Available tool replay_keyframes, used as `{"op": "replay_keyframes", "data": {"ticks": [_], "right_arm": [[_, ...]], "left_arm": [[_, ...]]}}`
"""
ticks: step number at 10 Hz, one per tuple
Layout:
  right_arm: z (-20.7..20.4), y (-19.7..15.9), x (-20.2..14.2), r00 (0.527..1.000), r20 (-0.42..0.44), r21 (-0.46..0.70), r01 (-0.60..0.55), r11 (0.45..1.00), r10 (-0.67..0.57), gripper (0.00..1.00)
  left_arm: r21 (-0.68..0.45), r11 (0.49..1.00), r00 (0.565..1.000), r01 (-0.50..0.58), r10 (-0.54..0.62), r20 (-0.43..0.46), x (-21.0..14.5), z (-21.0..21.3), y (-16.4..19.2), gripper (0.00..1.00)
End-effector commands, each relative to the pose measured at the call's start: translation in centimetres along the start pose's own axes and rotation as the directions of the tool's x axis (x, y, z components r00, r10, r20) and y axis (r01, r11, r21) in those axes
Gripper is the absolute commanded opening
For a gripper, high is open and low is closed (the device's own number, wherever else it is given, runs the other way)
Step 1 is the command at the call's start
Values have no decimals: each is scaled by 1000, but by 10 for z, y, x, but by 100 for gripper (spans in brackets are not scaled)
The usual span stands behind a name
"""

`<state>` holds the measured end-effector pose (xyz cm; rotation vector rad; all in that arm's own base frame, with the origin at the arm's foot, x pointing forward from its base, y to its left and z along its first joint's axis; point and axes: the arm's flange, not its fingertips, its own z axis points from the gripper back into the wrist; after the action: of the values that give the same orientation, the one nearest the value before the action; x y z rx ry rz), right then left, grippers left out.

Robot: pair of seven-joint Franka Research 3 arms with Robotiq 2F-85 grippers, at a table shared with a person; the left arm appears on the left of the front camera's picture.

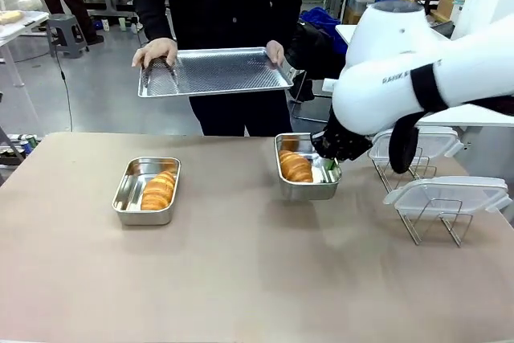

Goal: Place the bread in airtight containers.
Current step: Once an object is inside an Airtight Container , place the container in the center of the table.

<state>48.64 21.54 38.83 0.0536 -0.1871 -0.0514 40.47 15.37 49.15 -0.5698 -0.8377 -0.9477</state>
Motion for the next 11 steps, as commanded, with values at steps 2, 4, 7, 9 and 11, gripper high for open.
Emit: {"op": "replay_keyframes", "data": {"ticks": [2,4,7,9,11], "right_arm": [[-29,10,6,996,73,-52,55,997,-51,5],[-50,8,3,997,71,-47,36,998,-33,5],[-67,4,3,999,31,-29,44,999,-43,5],[-72,2,3,999,10,-28,45,999,-44,5],[-71,-2,3,999,9,-44,48,998,-48,58]], "left_arm": [[-2,1000,1000,22,-22,22,-1,0,0,100],[-2,1000,1000,22,-22,22,-1,0,0,100],[-2,1000,1000,22,-22,22,-1,0,0,100],[-2,1000,1000,22,-22,22,-1,0,0,100],[-2,1000,1000,22,-22,22,-1,0,0,100]]}}
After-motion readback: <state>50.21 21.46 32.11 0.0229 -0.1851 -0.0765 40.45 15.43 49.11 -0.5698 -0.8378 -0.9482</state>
